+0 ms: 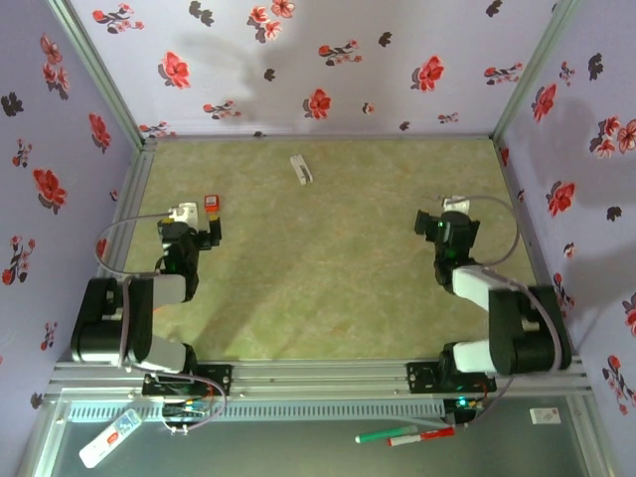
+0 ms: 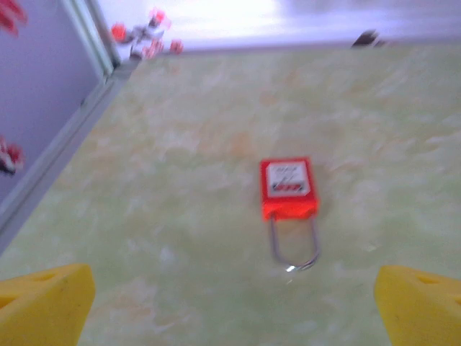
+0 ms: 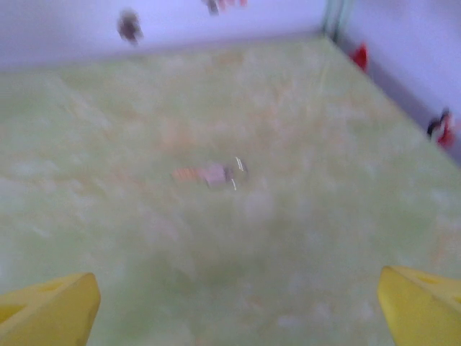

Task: Unlock with the key

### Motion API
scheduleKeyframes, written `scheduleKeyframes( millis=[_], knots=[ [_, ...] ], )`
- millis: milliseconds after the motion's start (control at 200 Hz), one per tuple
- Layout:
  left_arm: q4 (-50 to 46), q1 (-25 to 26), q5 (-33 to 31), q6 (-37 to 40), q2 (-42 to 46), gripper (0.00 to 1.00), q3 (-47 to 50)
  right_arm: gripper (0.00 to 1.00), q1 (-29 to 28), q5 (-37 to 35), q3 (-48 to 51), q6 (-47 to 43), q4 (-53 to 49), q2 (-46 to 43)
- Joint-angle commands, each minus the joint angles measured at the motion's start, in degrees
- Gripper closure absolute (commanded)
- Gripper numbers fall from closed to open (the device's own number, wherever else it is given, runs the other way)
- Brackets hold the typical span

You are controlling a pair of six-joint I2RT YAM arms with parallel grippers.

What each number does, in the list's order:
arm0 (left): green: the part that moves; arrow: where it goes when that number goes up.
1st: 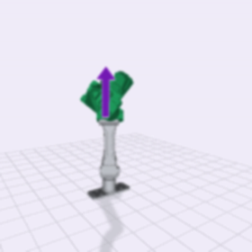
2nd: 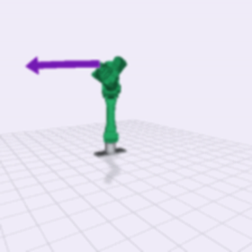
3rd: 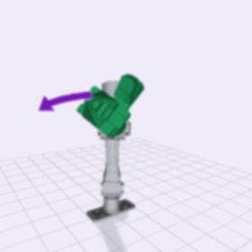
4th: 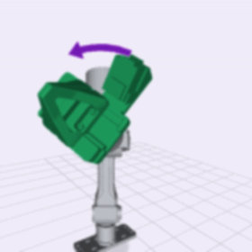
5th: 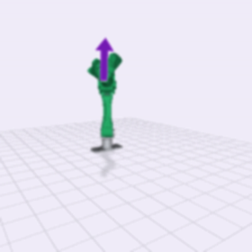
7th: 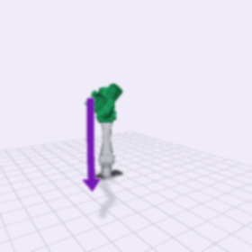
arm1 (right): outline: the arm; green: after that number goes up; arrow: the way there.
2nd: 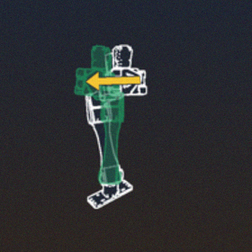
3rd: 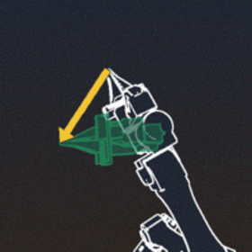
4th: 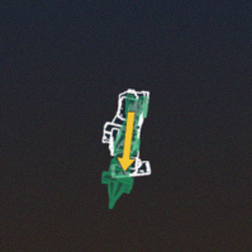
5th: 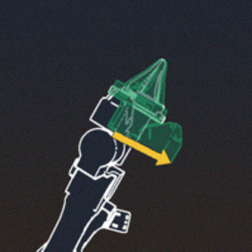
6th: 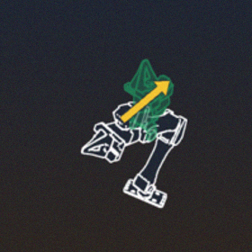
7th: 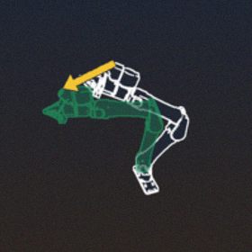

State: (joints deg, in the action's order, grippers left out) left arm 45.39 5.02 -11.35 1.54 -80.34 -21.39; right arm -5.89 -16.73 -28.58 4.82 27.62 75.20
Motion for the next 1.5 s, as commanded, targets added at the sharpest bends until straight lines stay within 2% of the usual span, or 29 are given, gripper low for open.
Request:
scheduleKeyframes(
  millis=[0, 40, 90, 120, 250, 330, 405, 485, 550, 725, 870, 1345, 1425, 1495],
  knots=[
    [-11.4, 3.6, -5.8, 1.5, 8.4, 0.00, -3.8, 0.01, -0.9, -0.9, -9.0, 3.6, -22.6, -8.8],
    [-17.4, 4.1, -5.1, -2.3, 11.8, 0.00, -6.1, 0.01, -1.1, 1.2, -11.7, 5.5, -28.2, -11.1],
    [-24.4, 4.4, 1.2, -6.1, 15.1, 0.00, -9.1, 0.01, -1.4, 3.5, -15.6, 9.3, -36.6, -13.0],
    [-27.6, 4.9, 5.1, -7.9, 16.6, 0.00, -11.0, 0.01, -1.4, 3.2, -17.5, 11.7, -41.1, -13.4],
    [-38.0, 8.6, 14.3, -19.7, 18.4, 0.00, -18.5, 0.01, -0.2, 0.6, -24.6, 20.2, -58.7, -12.4],
    [-41.3, 11.5, 22.0, -24.7, 16.6, 0.00, -22.1, 0.01, 3.6, -0.9, -26.9, 22.5, -65.1, -9.0],
    [-41.8, 16.8, 27.5, -27.3, 14.2, 0.00, -24.0, 0.01, 11.1, 3.4, -27.6, 24.0, -69.0, -4.7],
    [-44.8, 23.7, 27.4, -27.5, 11.6, 0.00, -26.8, 0.01, 17.2, 2.9, -26.7, 24.3, -69.9, -1.2],
    [-46.3, 27.2, 27.2, -28.5, 9.5, 0.00, -28.6, 0.01, 21.4, 3.4, -25.5, 24.3, -68.1, 0.9],
    [-46.3, 30.6, 26.4, -30.0, 7.8, 0.00, -29.3, 0.16, 28.8, 8.3, -24.2, 25.7, -62.4, 7.6],
    [-46.7, 30.9, 26.1, -30.5, 8.3, 0.00, -29.2, 0.30, 30.1, 10.7, -25.3, 26.1, -59.8, 12.8],
    [-49.0, 31.0, 24.1, -30.5, 7.5, 0.00, -29.1, 0.49, 32.3, 13.3, -25.3, 26.3, -58.1, 17.7],
    [-49.1, 31.0, 24.1, -30.4, 7.1, 0.00, -29.2, 0.55, 32.3, 14.2, -25.1, 26.5, -57.6, 18.3],
    [-49.1, 31.0, 24.0, -30.5, 6.6, 0.00, -29.2, 0.55, 32.3, 14.4, -25.1, 26.7, -57.5, 18.8]
  ],
)
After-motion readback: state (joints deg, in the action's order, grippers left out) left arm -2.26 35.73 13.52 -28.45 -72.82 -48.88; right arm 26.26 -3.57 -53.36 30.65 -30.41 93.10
